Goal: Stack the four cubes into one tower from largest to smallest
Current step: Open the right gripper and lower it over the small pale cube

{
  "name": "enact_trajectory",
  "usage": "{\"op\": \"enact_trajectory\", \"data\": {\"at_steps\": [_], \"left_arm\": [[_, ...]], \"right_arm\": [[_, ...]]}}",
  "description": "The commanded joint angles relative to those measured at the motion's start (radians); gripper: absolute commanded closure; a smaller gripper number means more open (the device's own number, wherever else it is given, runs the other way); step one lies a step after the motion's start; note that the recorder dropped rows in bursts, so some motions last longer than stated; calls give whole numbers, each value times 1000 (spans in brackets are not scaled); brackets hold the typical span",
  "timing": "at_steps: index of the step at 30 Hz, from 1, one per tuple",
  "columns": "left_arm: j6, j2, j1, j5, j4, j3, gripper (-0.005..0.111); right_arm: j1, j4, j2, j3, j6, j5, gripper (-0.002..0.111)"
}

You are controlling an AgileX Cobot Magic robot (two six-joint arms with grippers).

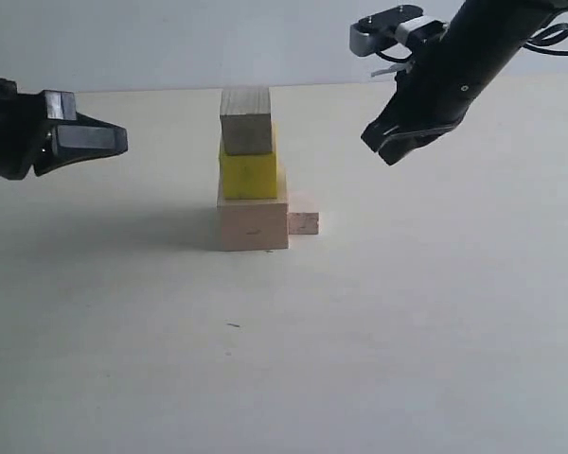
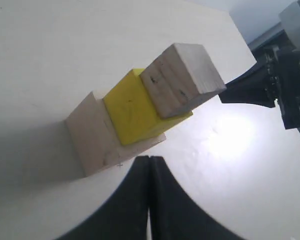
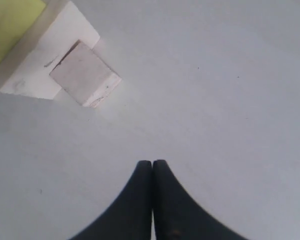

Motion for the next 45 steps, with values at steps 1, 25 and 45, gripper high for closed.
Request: {"op": "enact_trajectory", "data": {"at_steps": [1,25,45], "left_arm": [[-71,-119,2,-21,72,3,107],[-341,-296,2,-14,349,3,107],[-347,-296,2,7,369,3,107]], "right_arm": [[-3,-7,-11,2,-109,11,90],[-3,22,53,2,-412,-87,41],[-3,465,130,2,-1165,75,41]]}}
